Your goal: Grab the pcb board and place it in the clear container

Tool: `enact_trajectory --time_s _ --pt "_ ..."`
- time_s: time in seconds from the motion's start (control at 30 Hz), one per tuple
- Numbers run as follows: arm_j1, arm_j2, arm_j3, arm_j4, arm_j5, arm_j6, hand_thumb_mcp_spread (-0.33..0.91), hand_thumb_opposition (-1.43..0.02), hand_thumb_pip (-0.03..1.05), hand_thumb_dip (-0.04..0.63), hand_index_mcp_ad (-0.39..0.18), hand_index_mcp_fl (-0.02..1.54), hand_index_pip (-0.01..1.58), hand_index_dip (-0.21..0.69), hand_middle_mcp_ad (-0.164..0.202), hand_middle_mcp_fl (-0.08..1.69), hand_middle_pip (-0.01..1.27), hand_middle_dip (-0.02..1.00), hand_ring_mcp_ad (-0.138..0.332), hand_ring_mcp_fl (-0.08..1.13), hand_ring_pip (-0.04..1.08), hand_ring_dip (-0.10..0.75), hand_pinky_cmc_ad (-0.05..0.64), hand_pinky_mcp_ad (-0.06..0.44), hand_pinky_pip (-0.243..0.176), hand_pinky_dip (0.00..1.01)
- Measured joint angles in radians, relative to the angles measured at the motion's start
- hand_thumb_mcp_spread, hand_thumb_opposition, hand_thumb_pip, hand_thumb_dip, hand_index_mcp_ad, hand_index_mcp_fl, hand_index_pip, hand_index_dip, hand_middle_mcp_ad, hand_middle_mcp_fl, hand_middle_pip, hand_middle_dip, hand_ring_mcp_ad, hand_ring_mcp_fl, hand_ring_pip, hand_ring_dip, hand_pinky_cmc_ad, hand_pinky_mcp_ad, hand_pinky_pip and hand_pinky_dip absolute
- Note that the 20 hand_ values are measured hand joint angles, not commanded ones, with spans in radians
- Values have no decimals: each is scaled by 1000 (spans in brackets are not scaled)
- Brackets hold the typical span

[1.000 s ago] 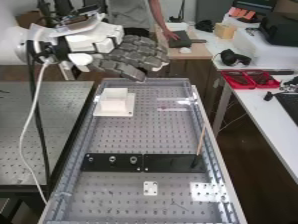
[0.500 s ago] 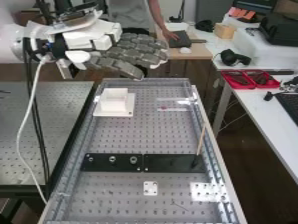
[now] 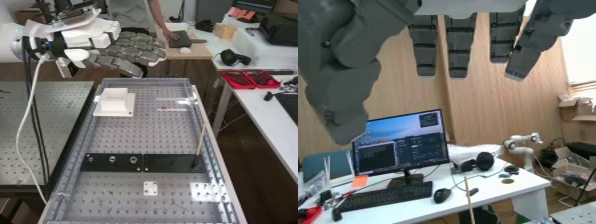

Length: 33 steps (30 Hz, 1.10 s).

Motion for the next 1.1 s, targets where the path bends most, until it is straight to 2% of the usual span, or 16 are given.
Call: enact_trajectory --time_s 1.1 --pt "-5 -8 19 -31 -26 7 260 -714 564 157 -77 108 250 201 58 152 126 190 220 3 110 30 346 180 -93 569"
